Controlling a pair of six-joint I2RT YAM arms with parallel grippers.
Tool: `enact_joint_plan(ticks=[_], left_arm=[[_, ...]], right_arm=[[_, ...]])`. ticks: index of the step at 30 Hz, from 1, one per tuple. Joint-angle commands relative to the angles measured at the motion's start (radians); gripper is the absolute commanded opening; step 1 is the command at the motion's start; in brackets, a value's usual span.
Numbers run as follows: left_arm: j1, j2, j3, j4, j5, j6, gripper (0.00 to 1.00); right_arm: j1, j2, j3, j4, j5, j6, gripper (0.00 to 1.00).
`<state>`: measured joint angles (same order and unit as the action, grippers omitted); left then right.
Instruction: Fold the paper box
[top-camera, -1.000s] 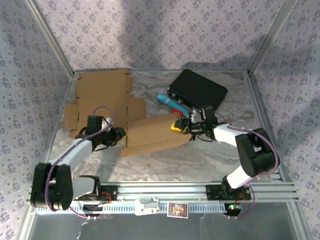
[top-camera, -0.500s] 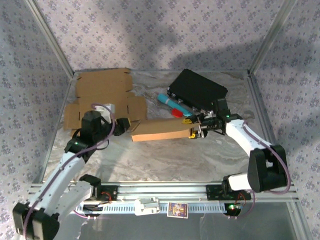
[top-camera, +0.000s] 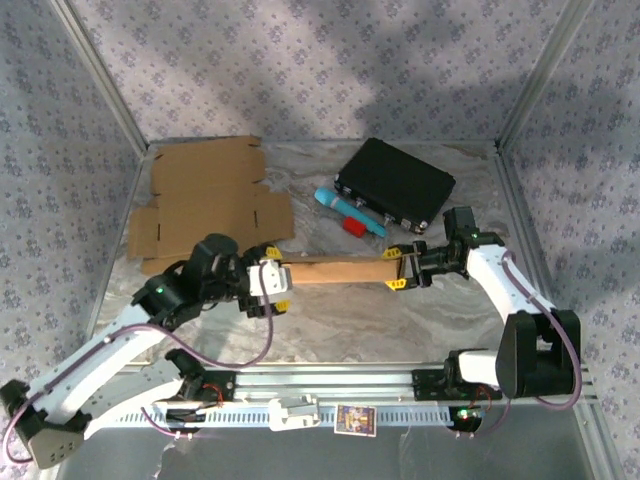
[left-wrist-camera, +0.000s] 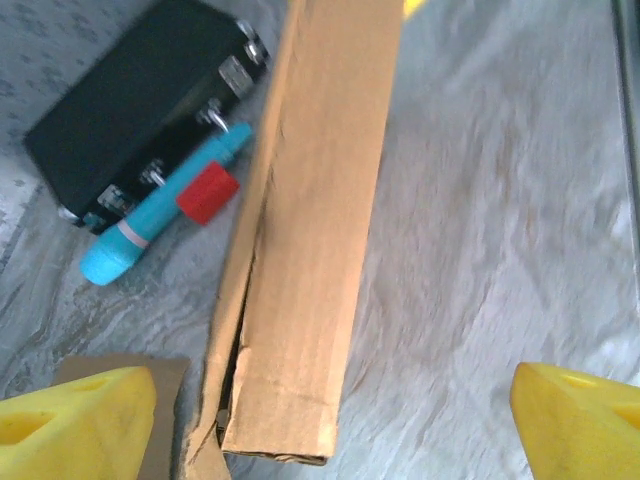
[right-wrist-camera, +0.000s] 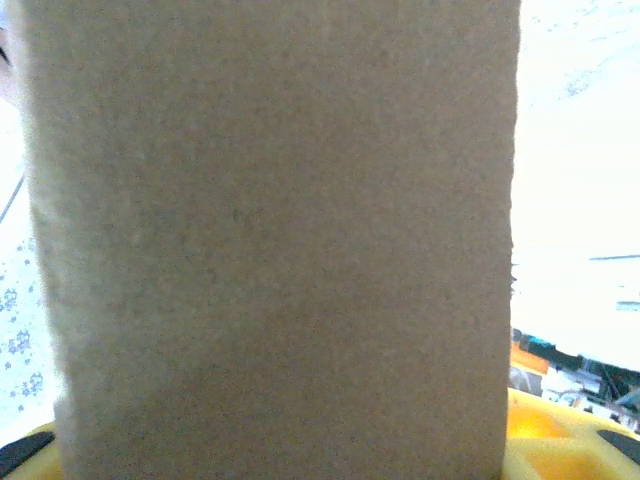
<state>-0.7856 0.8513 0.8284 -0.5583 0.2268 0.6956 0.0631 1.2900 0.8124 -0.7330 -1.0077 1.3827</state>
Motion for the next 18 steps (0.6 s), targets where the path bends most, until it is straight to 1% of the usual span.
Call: enact_joint_plan(ticks=[1,3,6,9,11,13,16,18], left_arm=[[0.000,0.043,-0.019,0.048,-0.095,0.200,0.94],[0.004,0.074,-0.028,0.110,-0.091,0.190,0.95],[0.006,0.140,-0.020,0.132,-0.052,0.167,0.94],[0.007,0.178,-0.038,0.195,-0.037,0.129,0.92],[0.007,0.201,-0.045,0.226,-0.039,0.099,0.87],[0.007,0.225,-0.033,0.234,-0.037,0.065,0.87],[0.006,0.248,-0.026,0.239,0.004,0.040,0.80],[0.005,0.258,-0.024,0.245,0.010,0.022,0.75]], right_arm=[[-0.006,0.036,0.023,-0.129,-0.001,-0.068,0.44],[-0.011,0.051,0.027,-0.152,-0.002,-0.091,0.44],[-0.019,0.068,0.027,-0.153,-0.006,-0.102,0.44],[-0.023,0.083,0.027,-0.153,-0.007,-0.105,0.44],[-0.025,0.094,0.024,-0.153,-0.007,-0.108,0.44],[-0.028,0.108,0.021,-0.150,-0.005,-0.111,0.46],[-0.028,0.131,0.021,-0.133,0.003,-0.110,0.49],[-0.029,0.152,0.021,-0.129,0.008,-0.116,0.52]])
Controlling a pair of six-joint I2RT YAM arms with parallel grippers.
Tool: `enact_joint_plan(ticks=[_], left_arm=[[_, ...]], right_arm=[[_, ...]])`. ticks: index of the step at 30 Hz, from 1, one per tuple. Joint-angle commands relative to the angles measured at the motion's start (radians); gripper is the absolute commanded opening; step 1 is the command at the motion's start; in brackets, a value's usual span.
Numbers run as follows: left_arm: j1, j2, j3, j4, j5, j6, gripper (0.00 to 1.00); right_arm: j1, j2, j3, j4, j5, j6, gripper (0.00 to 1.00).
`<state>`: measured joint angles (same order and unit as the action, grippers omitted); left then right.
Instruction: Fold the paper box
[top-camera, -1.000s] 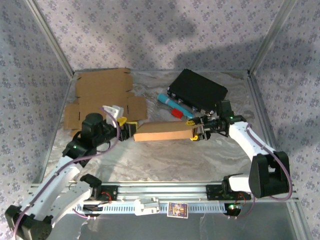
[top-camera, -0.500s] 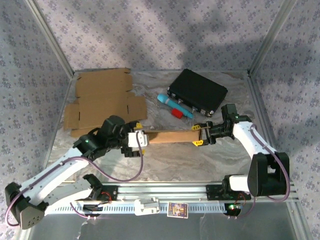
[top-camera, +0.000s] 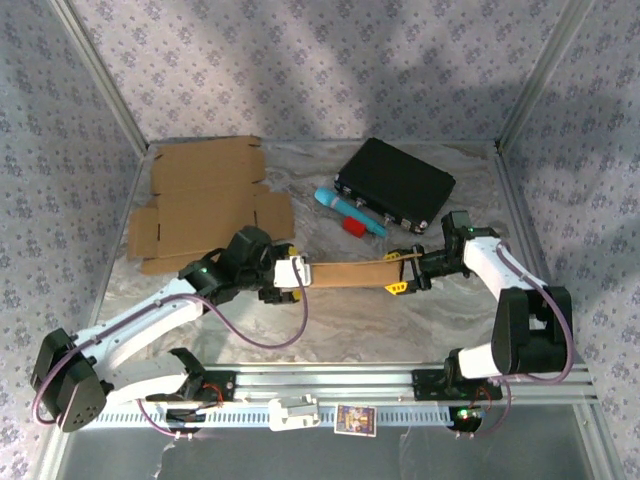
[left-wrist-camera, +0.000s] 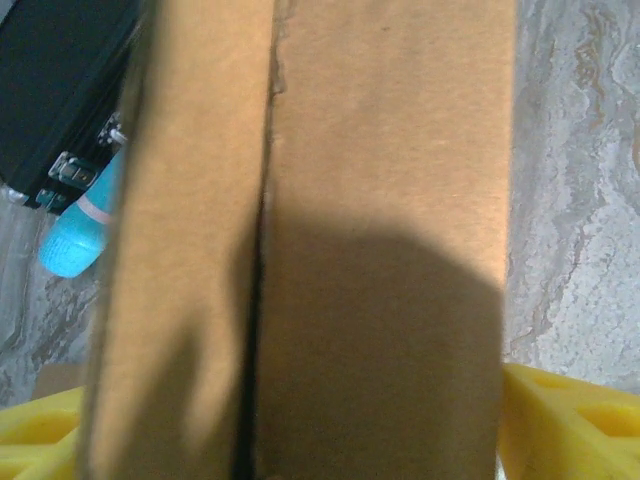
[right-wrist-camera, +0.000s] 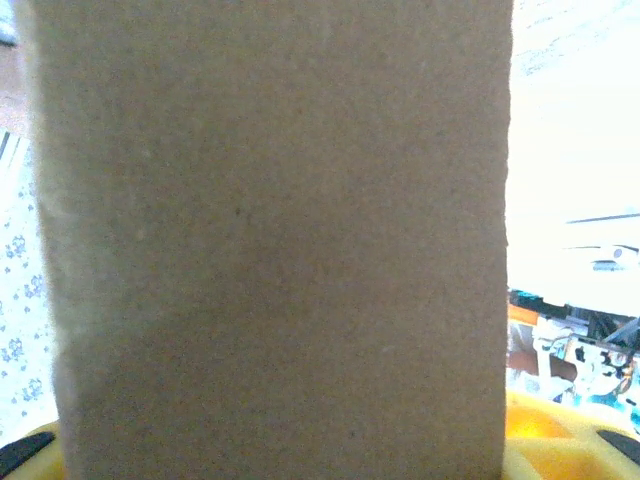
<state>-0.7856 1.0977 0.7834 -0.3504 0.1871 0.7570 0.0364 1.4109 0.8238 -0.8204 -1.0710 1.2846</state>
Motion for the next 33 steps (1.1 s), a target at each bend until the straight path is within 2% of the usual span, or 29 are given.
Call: enact_joint_plan(ticks=[1,4,6,12,18,23,27,30,33], left_arm=[[0.005,0.017,0.023,0.037,0.053,-0.041,0.73],[0.005,0.036,0.031,0.031,0.071,-0.042,0.63],[0.005,0.054,0.039,0.021,0.080,-0.043,0.60],[0.007,0.099,0.073,-0.020,0.087,-0.072,0.58],[0.007,0.154,0.137,-0.091,0.093,-0.117,0.58],[0.007,0.189,0.188,-0.165,0.087,-0.142,0.57],[0.007,0.198,0.208,-0.204,0.083,-0.170,0.57],[0.008,0.205,0.233,-0.247,0.082,-0.188,0.57],[0.007,0.215,0.253,-0.287,0.077,-0.201,0.57]], right_arm=[[-0.003,0.044,0.010,-0.042,0.074,-0.022,0.54],[-0.006,0.071,0.019,-0.039,0.085,-0.028,0.59],[-0.008,0.086,0.025,-0.027,0.091,-0.024,0.60],[-0.035,0.115,0.060,-0.032,0.135,-0.055,0.70],[-0.087,0.107,0.175,-0.150,0.245,-0.150,0.77],[-0.160,0.018,0.282,-0.270,0.422,-0.188,0.80],[-0.192,-0.108,0.403,-0.334,0.663,-0.172,0.78],[-0.139,-0.209,0.476,-0.365,0.858,-0.141,0.81],[-0.030,-0.314,0.452,-0.343,0.974,-0.120,0.79]])
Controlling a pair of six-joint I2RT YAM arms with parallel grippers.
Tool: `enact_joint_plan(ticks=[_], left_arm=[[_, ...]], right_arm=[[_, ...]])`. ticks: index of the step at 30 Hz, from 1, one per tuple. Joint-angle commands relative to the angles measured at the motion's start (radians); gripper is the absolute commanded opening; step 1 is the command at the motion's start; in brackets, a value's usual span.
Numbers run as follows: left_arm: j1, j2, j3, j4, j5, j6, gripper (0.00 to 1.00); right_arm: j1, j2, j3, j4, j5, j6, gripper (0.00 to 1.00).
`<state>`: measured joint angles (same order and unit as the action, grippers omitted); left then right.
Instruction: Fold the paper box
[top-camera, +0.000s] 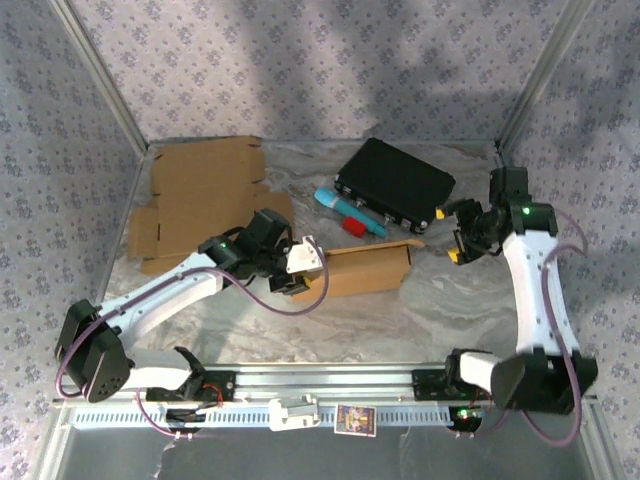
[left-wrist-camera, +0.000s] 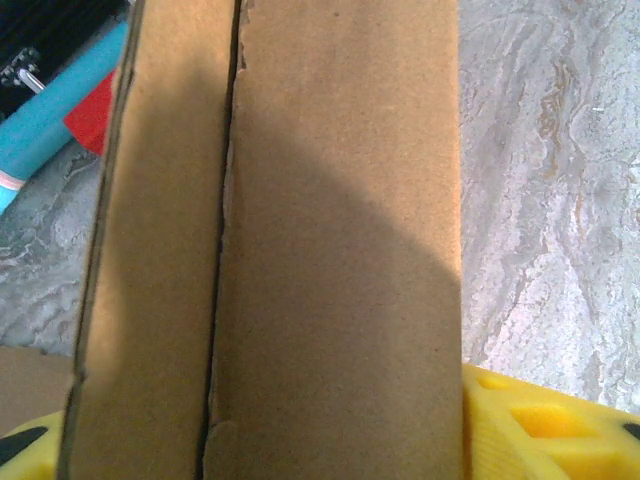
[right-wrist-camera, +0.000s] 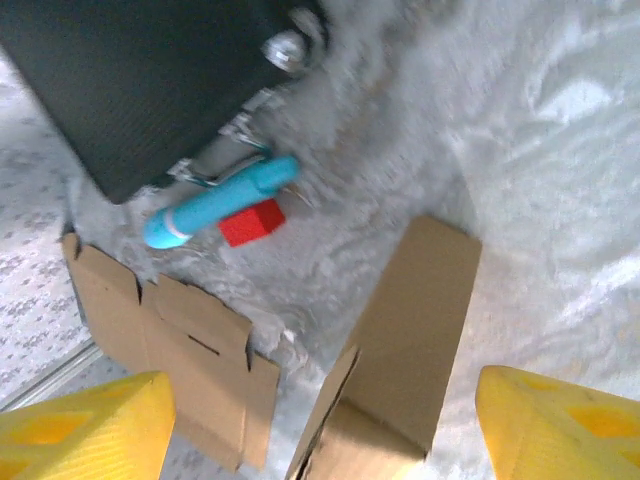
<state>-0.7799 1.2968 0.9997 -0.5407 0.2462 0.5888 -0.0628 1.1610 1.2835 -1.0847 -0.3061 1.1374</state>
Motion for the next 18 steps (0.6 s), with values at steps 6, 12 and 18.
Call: enact_joint_plan(ticks=[6,12,18], left_arm=[[0.002,0.001,0.033,-0.120,-0.012,-0.059,0.57],[0.001,0.007,0.036,-0.124,-0.020,-0.057,0.58],[0.000,0.011,0.038,-0.113,-0.028,-0.057,0.60]], right_arm=[[0.371,-0.158,-0.154,0.014,0.294,0.142,0.68],[0.515,-0.100,-0.178,0.064,0.315,0.195,0.68],[0.524,-0.036,-0.215,0.067,0.303,0.214,0.65]])
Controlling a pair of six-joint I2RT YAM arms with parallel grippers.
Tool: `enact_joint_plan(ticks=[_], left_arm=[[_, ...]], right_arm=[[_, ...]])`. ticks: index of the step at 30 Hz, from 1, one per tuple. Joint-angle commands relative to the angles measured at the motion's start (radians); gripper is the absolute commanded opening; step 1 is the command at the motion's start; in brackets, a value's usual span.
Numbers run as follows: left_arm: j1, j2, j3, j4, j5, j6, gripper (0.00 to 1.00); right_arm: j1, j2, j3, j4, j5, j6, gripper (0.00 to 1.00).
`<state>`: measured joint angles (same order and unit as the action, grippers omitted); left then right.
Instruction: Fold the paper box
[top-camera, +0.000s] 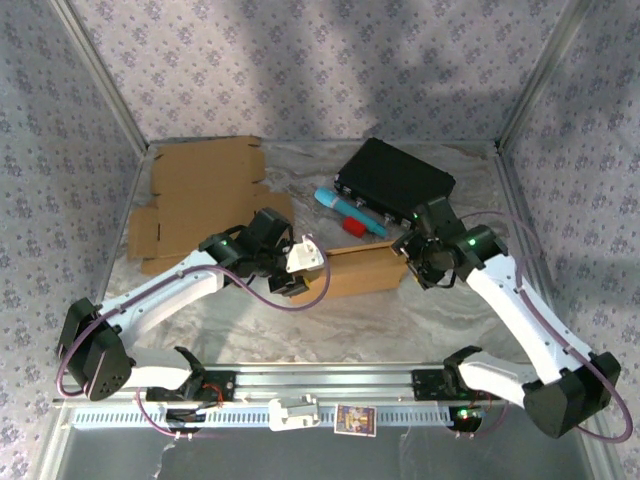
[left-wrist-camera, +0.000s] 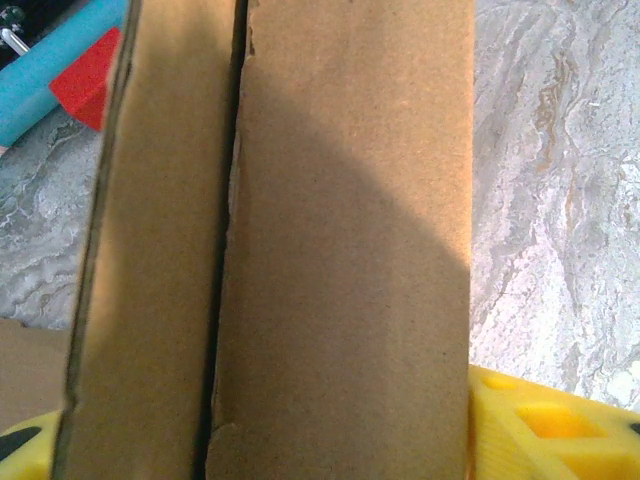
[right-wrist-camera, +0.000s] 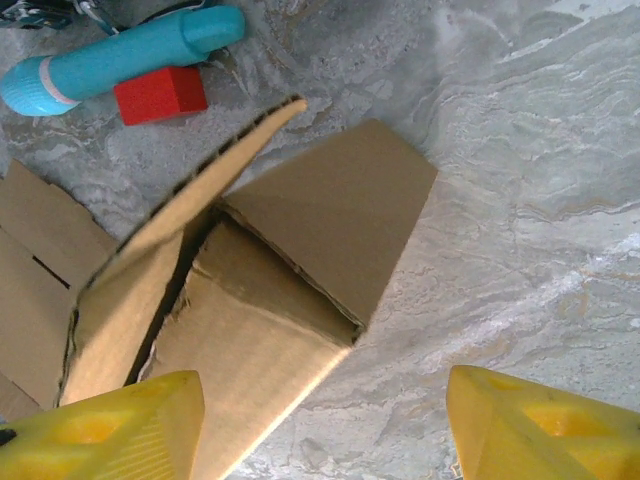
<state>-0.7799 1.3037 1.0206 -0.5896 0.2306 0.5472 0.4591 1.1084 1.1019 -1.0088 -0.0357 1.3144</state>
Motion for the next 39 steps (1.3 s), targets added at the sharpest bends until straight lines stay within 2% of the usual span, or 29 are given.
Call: enact_joint_plan(ticks=[1,10,16,18,22,25,29,32,39], left_arm=[[0.000,0.004,0.019,-0.062,-0.014,-0.017,0.60],[0.000,0.003,0.018,-0.049,-0.022,-0.023,0.60],[0.001,-0.004,0.019,-0.061,-0.023,-0.012,0.53],[0.004,-0.014,0.016,-0.068,-0.023,-0.012,0.53],[0.010,-0.047,0.000,-0.082,-0.010,-0.012,0.53],[0.017,-0.070,-0.011,-0.116,-0.007,-0.003,0.53],[0.035,-0.104,-0.026,-0.157,0.003,0.011,0.53],[0.062,-0.136,-0.044,-0.181,0.019,0.031,0.53],[0.128,-0.182,-0.077,-0.207,0.055,0.091,0.53]], right_arm=[[0.000,0.020,-0.049,-0.007,0.027,0.042,0.64],[-0.030,0.053,-0.061,-0.068,-0.033,0.030,0.54],[-0.027,0.011,0.052,-0.008,0.041,-0.128,0.55],[-0.032,-0.010,0.114,0.013,0.078,-0.246,0.54],[-0.077,-0.024,0.214,0.052,0.114,-0.633,0.52],[-0.133,-0.027,0.224,0.098,0.026,-0.916,0.51],[-0.192,-0.028,0.207,0.106,-0.169,-1.209,0.49],[-0.193,-0.040,0.168,0.104,-0.216,-1.363,0.45],[-0.192,0.033,0.142,0.044,-0.408,-1.648,0.45]])
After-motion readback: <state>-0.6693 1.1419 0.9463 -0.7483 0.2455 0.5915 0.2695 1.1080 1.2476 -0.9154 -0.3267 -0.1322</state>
